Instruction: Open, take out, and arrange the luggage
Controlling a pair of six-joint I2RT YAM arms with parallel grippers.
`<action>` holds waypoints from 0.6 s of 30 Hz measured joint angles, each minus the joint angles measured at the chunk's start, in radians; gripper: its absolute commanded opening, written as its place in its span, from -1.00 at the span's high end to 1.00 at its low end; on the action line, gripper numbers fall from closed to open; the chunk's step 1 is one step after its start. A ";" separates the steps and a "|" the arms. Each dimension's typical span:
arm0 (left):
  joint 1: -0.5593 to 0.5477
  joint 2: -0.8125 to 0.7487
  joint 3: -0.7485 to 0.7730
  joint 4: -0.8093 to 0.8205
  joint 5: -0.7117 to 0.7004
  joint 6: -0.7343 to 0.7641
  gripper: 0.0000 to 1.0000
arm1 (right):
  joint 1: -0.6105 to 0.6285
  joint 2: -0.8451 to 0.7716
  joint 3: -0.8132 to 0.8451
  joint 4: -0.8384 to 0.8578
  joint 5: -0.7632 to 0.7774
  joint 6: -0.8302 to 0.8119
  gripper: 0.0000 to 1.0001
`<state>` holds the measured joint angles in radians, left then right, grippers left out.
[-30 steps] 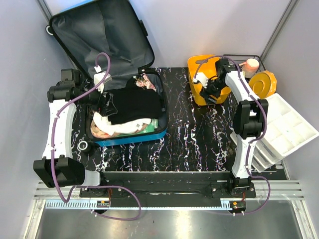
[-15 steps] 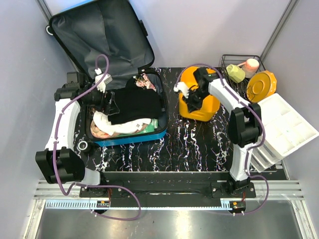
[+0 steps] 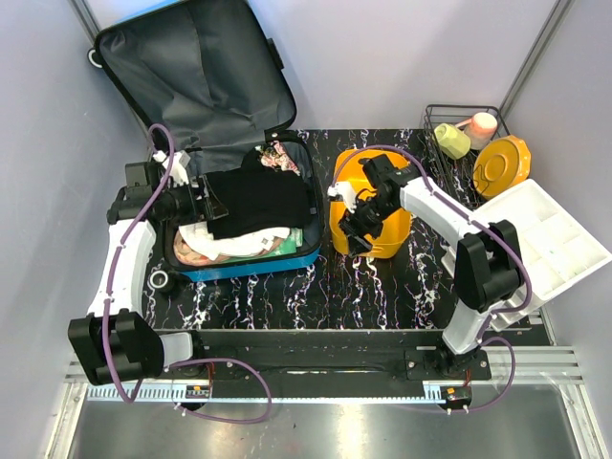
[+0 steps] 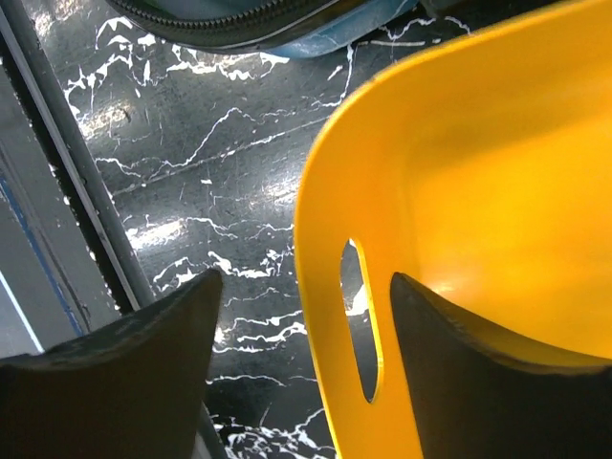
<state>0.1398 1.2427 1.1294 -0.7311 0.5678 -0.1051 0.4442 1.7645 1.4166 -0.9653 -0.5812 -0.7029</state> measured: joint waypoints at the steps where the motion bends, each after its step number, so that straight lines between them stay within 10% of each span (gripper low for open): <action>1: 0.000 0.000 -0.004 0.013 -0.015 -0.017 -0.53 | 0.000 -0.004 0.000 0.001 0.001 0.007 -0.68; 13: -0.045 0.079 -0.032 0.129 -0.085 -0.121 -0.39 | -0.003 -0.093 0.124 0.069 -0.039 0.090 -0.71; 18: -0.068 0.109 -0.032 0.142 -0.116 -0.138 -0.80 | -0.021 -0.060 0.210 0.088 -0.044 0.126 -0.76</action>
<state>0.0723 1.3514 1.0973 -0.5892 0.4522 -0.2428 0.4236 1.7042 1.6268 -0.8772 -0.6250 -0.5766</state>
